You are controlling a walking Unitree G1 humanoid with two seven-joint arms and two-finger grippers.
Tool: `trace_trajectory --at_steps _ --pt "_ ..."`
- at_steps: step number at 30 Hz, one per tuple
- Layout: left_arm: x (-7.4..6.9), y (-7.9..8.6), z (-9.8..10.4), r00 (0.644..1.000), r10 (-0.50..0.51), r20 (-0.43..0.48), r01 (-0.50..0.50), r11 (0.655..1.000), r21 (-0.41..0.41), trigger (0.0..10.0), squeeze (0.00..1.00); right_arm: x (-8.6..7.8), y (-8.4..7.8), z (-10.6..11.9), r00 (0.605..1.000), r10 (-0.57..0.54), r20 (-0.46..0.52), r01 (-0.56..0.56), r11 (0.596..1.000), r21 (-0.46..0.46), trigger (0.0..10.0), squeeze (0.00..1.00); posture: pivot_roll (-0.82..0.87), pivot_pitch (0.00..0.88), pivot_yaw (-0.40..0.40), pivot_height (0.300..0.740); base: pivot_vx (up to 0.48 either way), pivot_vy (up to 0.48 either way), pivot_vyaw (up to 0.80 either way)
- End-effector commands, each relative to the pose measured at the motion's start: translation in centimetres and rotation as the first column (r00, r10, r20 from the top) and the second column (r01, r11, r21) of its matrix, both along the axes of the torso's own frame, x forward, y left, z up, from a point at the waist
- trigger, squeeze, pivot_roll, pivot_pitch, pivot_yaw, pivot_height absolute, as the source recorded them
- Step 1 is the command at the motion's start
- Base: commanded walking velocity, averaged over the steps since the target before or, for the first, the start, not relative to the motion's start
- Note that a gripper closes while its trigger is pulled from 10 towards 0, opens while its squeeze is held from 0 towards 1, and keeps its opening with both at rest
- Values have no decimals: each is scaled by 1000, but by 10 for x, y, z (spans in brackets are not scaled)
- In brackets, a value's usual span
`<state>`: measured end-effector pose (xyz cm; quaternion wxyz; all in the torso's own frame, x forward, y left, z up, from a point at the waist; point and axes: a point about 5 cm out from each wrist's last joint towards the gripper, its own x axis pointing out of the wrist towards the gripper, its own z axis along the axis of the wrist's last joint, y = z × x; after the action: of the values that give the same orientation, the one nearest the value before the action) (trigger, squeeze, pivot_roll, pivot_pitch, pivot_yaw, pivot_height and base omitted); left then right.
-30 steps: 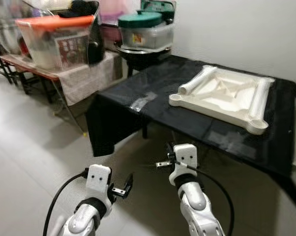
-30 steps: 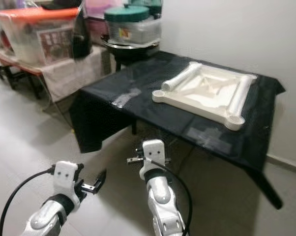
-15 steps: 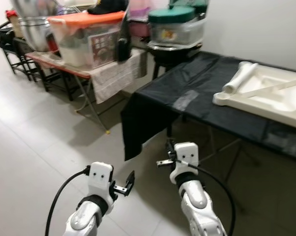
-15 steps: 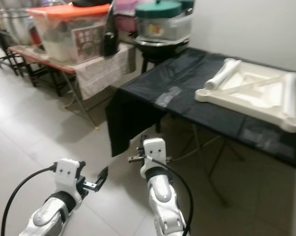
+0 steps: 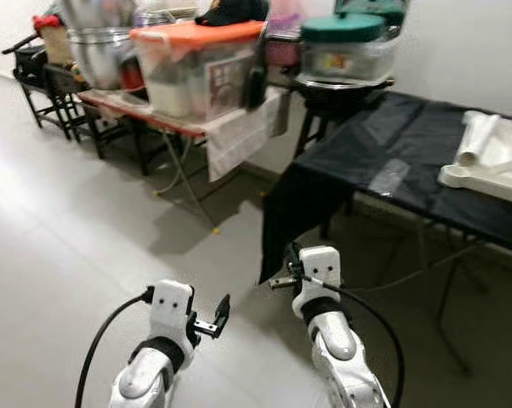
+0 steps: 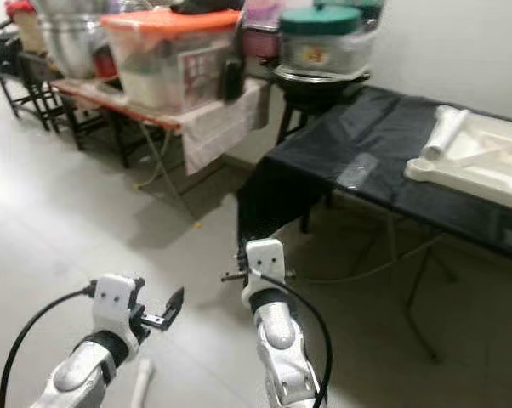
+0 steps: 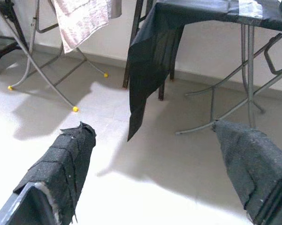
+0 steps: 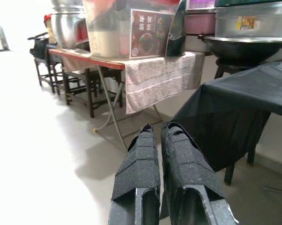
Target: Building children table
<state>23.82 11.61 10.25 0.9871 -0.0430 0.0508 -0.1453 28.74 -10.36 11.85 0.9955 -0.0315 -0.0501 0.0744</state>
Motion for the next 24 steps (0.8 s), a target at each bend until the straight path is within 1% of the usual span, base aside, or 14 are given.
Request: trace_trajectory --at_steps 1,10,12,19,24 --pt "0 -1 0 1000 0 -2 0 1000 3 10000 0 0 -3 -1 1000 -9 -6 9 1000 -5 10000 0 158 0 -11 740 0 0 0" --pt "0 -2 0 1000 0 2 0 1000 4 10000 0 0 0 0 1000 25 1 -25 1000 -3 10000 0 158 0 -15 740 0 0 0" --pt "0 -2 0 1000 0 2 0 1000 5 10000 0 -1 1 0 999 33 4 -33 999 -5 10000 0 158 0 -15 740 0 0 475" --pt "1 -2 -1 1000 3 1 -3 1000 7 10000 0 -1 2 0 999 44 6 -44 999 0 10000 0 159 0 -18 740 0 0 742" --pt "1 -3 0 1000 3 5 -3 1000 6 10000 0 0 -1 0 999 42 -4 -42 999 24 10000 0 157 0 -17 740 0 0 0"
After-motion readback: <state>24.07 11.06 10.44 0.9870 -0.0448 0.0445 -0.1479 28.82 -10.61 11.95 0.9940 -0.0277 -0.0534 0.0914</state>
